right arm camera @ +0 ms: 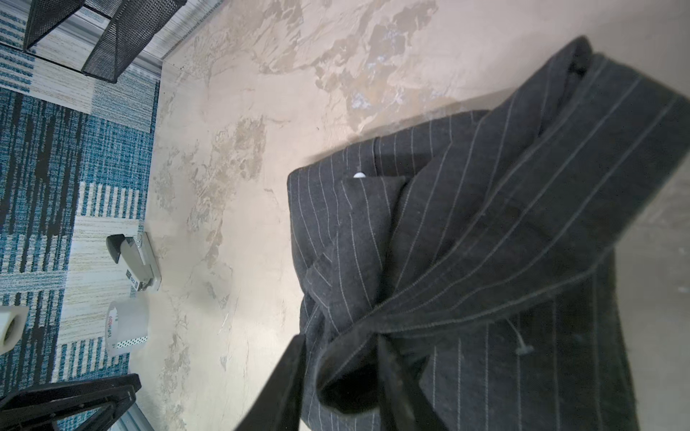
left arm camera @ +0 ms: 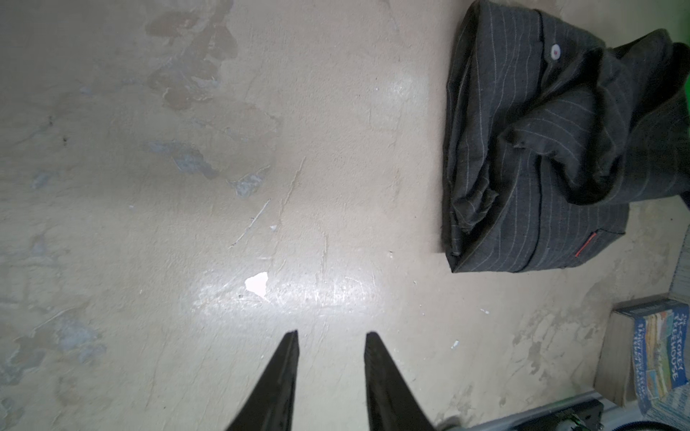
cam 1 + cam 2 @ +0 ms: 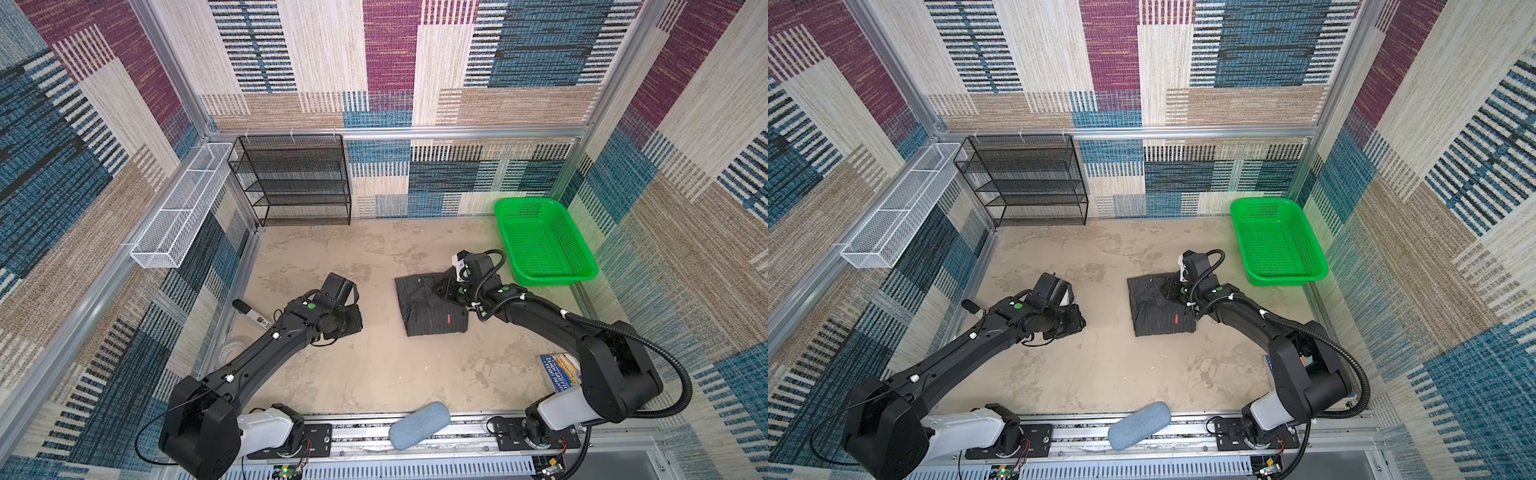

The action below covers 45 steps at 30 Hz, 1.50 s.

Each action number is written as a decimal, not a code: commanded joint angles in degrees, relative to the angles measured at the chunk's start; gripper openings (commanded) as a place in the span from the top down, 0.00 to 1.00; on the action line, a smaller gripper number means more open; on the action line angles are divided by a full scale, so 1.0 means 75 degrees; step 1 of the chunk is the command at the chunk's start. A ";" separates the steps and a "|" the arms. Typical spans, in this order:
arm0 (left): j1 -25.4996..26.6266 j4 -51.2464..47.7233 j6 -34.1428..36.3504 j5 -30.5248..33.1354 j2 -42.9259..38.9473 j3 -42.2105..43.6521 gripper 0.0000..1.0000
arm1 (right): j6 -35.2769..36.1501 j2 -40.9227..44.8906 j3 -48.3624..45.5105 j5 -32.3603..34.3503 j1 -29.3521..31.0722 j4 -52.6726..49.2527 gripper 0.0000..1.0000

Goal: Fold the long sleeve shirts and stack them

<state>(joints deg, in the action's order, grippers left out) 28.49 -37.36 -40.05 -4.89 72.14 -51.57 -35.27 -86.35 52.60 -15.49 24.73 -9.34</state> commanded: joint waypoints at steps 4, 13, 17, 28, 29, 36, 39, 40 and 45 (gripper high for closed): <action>-0.0060 0.0195 0.0302 -0.0016 0.0011 0.0020 0.67 | 0.0062 -0.0189 0.0309 0.0082 0.0088 -0.0194 0.72; -0.0101 0.0259 0.0358 -0.0122 -0.0047 0.0100 0.67 | -0.0170 0.0082 0.0103 0.0788 0.0434 -0.0796 0.56; -0.0096 0.0270 0.0349 -0.0146 -0.0071 0.0104 0.67 | -0.0198 0.0076 0.0126 0.0928 0.0453 -0.0840 0.71; -0.0154 0.0452 0.0364 -0.0192 -0.0157 0.0300 0.68 | 0.0364 -0.0722 0.1567 0.0903 0.0511 -0.1130 0.84; -0.0159 0.0480 0.0377 -0.0213 -0.0153 0.0335 0.68 | 0.0388 -0.0866 0.1733 0.0872 0.0523 -0.1155 0.85; -0.0189 0.0667 0.0428 -0.0353 -0.0103 0.0471 0.68 | 0.0651 -0.1894 0.2992 0.0800 0.0679 -0.1375 0.86; -0.0211 0.0699 0.0480 -0.0392 -0.0088 0.0489 0.68 | 0.0726 -0.2296 0.3545 0.0800 0.0759 -0.1501 0.87; -0.0207 0.0693 0.0507 -0.0403 -0.0088 0.0481 0.68 | 0.0730 -0.2427 0.3732 0.0798 0.0781 -0.1534 0.86; -0.0245 0.0662 0.0618 -0.0424 -0.0091 0.0442 0.68 | 0.0700 -0.3055 0.4452 0.0764 0.0957 -0.1596 0.86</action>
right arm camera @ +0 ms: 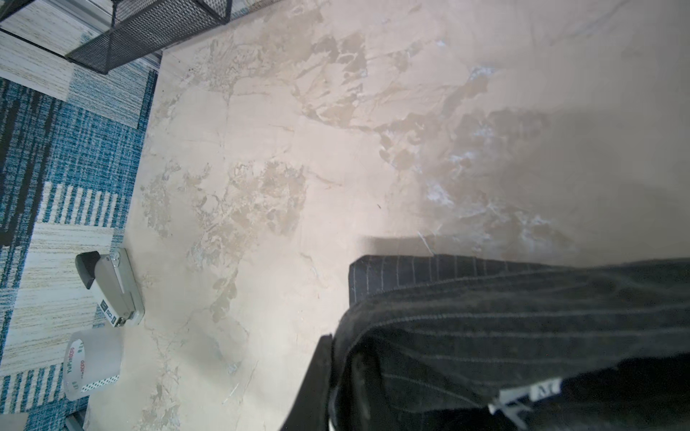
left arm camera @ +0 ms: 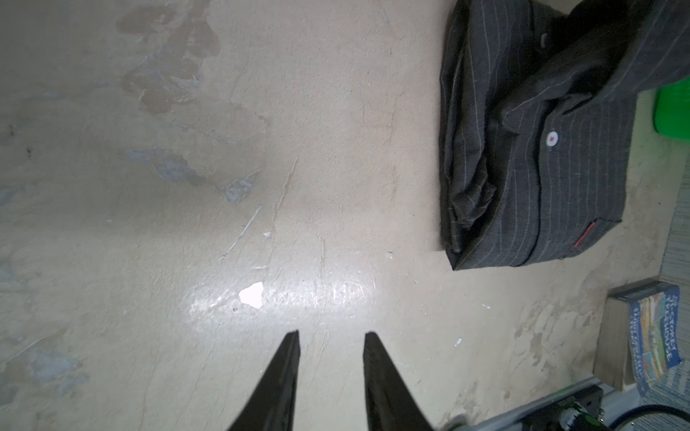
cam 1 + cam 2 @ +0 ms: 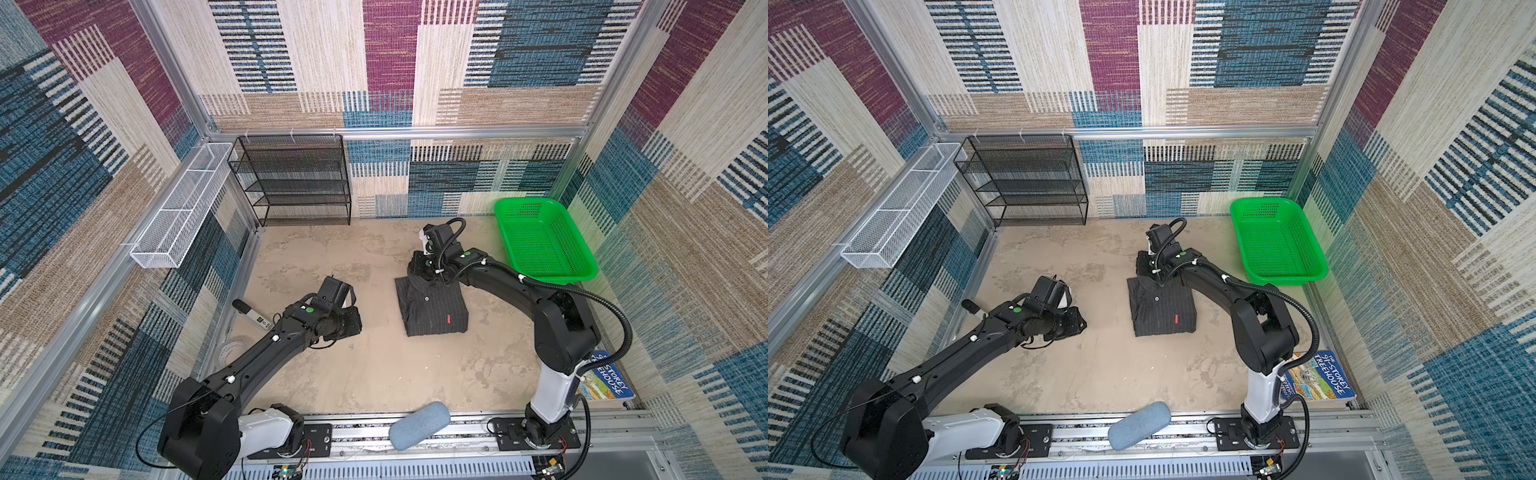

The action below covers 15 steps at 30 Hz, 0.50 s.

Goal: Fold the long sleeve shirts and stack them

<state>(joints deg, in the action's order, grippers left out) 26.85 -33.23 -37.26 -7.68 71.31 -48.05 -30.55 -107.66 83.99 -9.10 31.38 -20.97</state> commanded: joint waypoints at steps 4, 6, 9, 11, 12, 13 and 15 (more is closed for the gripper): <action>-0.0053 0.0130 0.0292 -0.0100 0.0011 -0.0029 0.68 | 0.0053 -0.0886 0.0916 -0.0037 0.0175 -0.0126 0.83; -0.0053 0.0161 0.0303 -0.0144 0.0026 -0.0028 0.68 | 0.0054 -0.1284 0.1325 0.0121 0.0183 -0.0193 0.73; -0.0058 0.0146 0.0296 -0.0212 0.0041 -0.0056 0.67 | 0.0066 -0.1899 0.1992 0.0570 0.0192 -0.0513 0.55; -0.0064 0.0122 0.0292 -0.0256 0.0022 -0.0112 0.66 | 0.0077 -0.2008 0.2183 0.0827 0.0195 -0.0595 0.45; -0.0065 0.0129 0.0302 -0.0281 0.0020 -0.0129 0.65 | 0.0085 -0.1949 0.2211 0.0922 0.0194 -0.0602 0.41; -0.0065 0.0129 0.0292 -0.0330 0.0023 -0.0171 0.64 | 0.0120 -0.1819 0.2189 0.0995 0.0195 -0.0600 0.38; -0.0053 0.0220 0.0260 -0.0558 0.0071 -0.0263 0.62 | 0.0211 -0.1449 0.2098 0.1193 0.0205 -0.0676 0.35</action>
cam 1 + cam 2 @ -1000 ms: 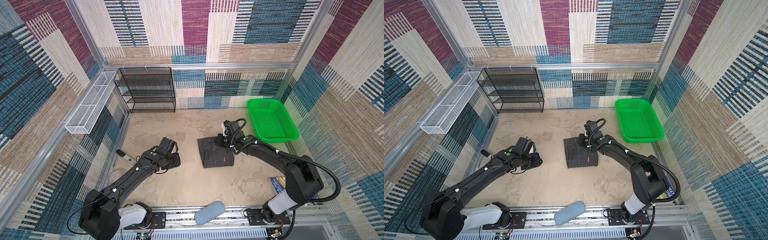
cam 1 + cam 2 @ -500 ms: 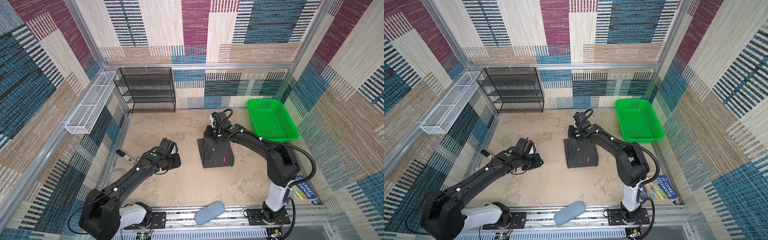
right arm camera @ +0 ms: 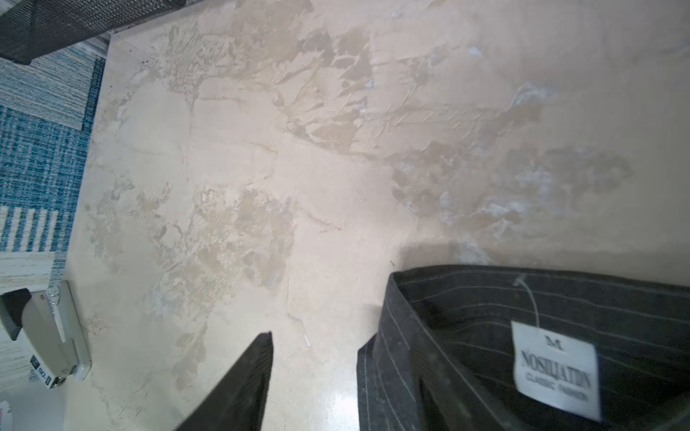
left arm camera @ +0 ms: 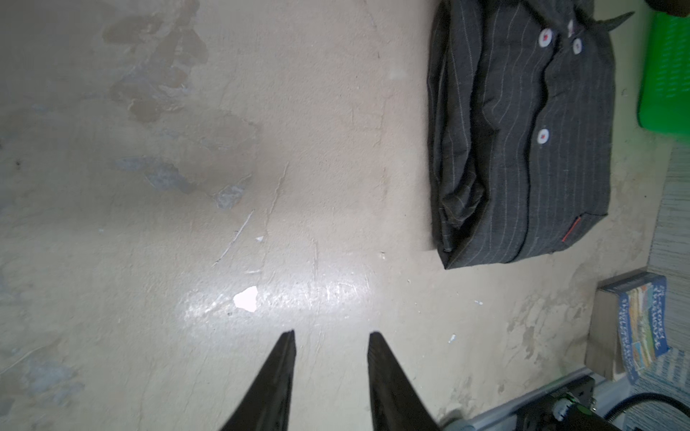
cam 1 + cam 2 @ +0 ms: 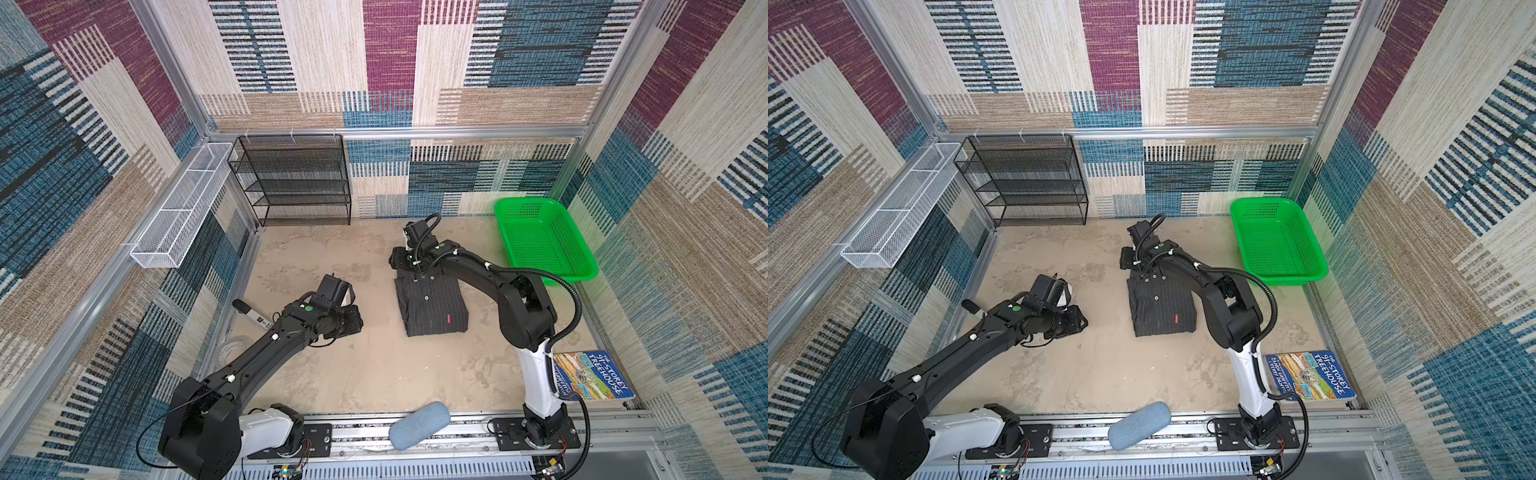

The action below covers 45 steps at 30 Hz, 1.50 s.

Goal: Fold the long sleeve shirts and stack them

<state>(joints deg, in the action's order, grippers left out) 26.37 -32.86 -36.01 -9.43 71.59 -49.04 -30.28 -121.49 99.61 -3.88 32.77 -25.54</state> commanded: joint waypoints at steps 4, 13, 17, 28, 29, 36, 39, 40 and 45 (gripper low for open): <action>0.0224 0.0532 -0.0052 -0.0752 0.0429 -0.0447 0.60 | 0.0385 0.1687 -0.0900 0.0937 0.0003 -0.0119 0.33; 0.1423 0.1881 -0.0584 -0.0565 0.2258 -0.1811 0.61 | 0.0418 0.4697 -0.4733 0.1090 -0.0294 0.0231 0.60; 0.1540 0.2553 -0.0874 -0.0527 0.2936 -0.2218 0.62 | 0.0454 0.5342 -0.5882 0.0789 -0.0629 0.0877 0.62; 0.1744 0.3681 -0.1328 -0.0129 0.4742 -0.2603 0.70 | 0.0482 0.4480 -0.6838 0.0236 -0.0870 0.2150 0.68; 0.1746 0.3649 -0.1328 0.0016 0.4804 -0.2523 0.71 | 0.0448 0.4337 -0.6891 0.0181 -0.0899 0.2235 0.68; 0.1643 0.3412 -0.1573 0.0906 0.4610 -0.1571 0.74 | 0.0259 0.3637 -0.7017 0.0182 -0.0931 0.2143 0.71; 0.1526 0.3307 -0.1664 0.0998 0.4449 -0.1308 0.74 | 0.0220 0.3742 -0.7070 0.0366 -0.0772 0.1858 0.69; 0.1492 0.3278 -0.1678 0.0989 0.4384 -0.1243 0.75 | 0.0206 0.3820 -0.7071 0.0381 -0.0694 0.1773 0.69; 0.1333 0.2812 -0.1589 0.1013 0.3644 -0.1278 0.74 | -0.0055 0.4662 -0.6973 0.0334 -0.0387 0.1385 0.65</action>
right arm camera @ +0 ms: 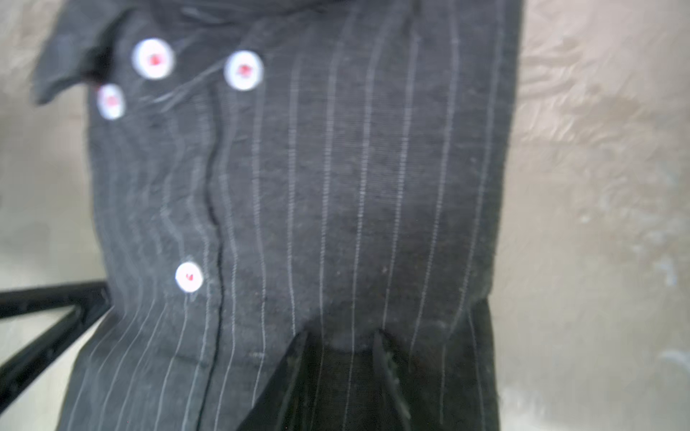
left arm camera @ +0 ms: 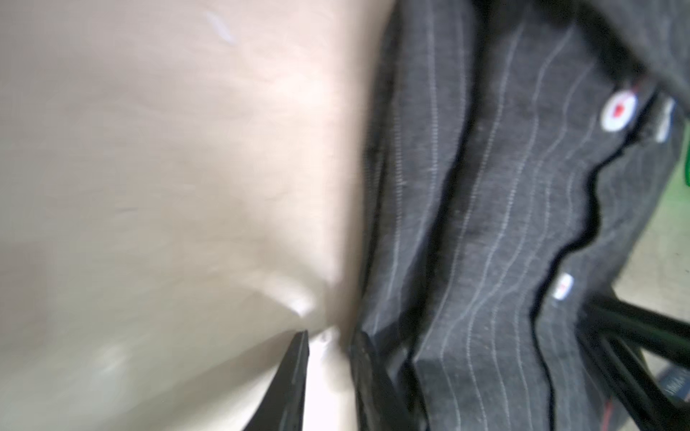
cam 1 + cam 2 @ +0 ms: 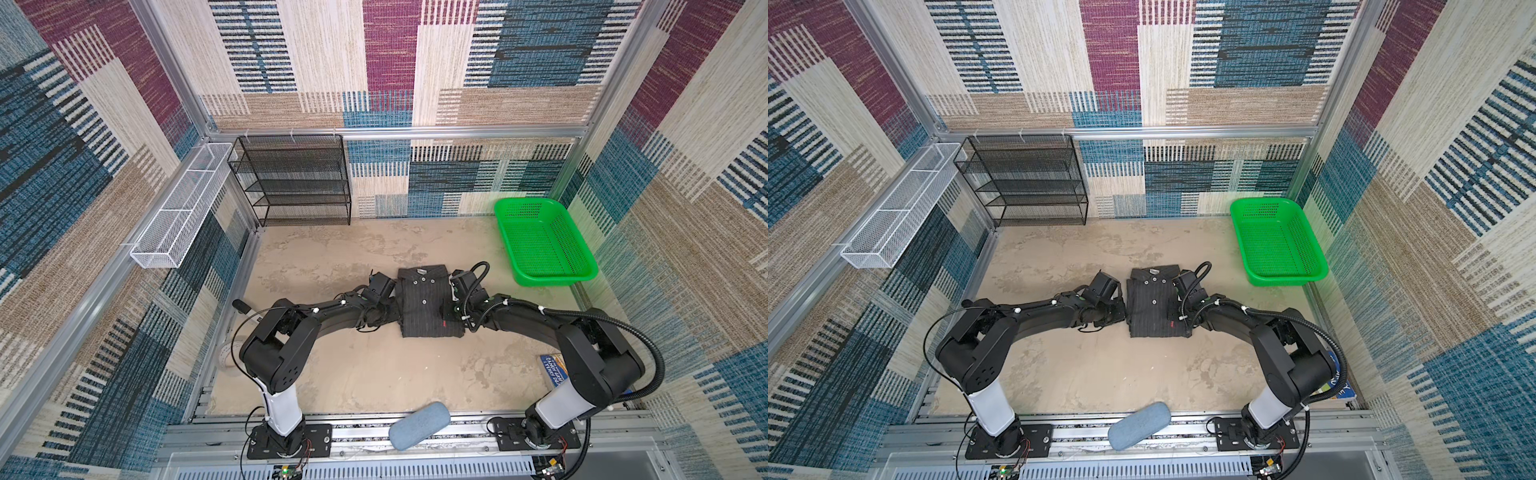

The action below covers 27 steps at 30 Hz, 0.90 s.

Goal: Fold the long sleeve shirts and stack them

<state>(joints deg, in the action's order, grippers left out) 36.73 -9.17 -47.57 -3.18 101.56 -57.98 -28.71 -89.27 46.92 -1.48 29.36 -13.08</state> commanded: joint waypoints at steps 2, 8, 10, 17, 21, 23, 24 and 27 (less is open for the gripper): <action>-0.0089 -0.0638 0.0114 0.0069 -0.0625 -0.0260 0.72 | -0.0342 0.0756 0.0184 0.0085 0.0069 -0.0430 0.63; -0.0038 -0.0823 0.0246 -0.0801 -0.1000 -0.0666 0.69 | 0.0025 0.1087 0.0856 0.0428 -0.0243 -0.0774 0.60; 0.0050 -0.0546 0.0109 -0.1067 -0.0977 -0.0614 0.69 | 0.0178 0.0816 0.1016 0.0369 -0.0445 -0.0687 0.60; 0.0508 0.0376 -0.0371 -0.1369 -0.0418 -0.0180 0.71 | 0.0382 -0.0549 0.1152 -0.0063 -0.0762 0.0320 0.64; 0.0580 0.0544 -0.0498 -0.1204 -0.0128 0.0118 0.73 | 0.0326 -0.1223 0.1156 -0.0097 -0.0785 0.0647 0.66; 0.0585 0.0540 -0.0485 -0.1008 0.0014 0.0284 0.74 | 0.0269 -0.1498 0.1112 -0.0117 -0.0791 0.0783 0.67; 0.0585 0.0530 -0.0499 -0.0938 0.0079 0.0359 0.74 | 0.0257 -0.1611 0.1119 -0.0128 -0.0796 0.0821 0.67; 0.0585 0.0447 -0.0506 -0.0767 0.0184 0.0503 0.75 | 0.0190 -0.1775 0.1139 -0.0178 -0.0789 0.0875 0.68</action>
<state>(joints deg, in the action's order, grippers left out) 41.04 -4.21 -50.76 -11.81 102.21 -55.00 -26.76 -101.91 55.22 -2.20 23.51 -8.78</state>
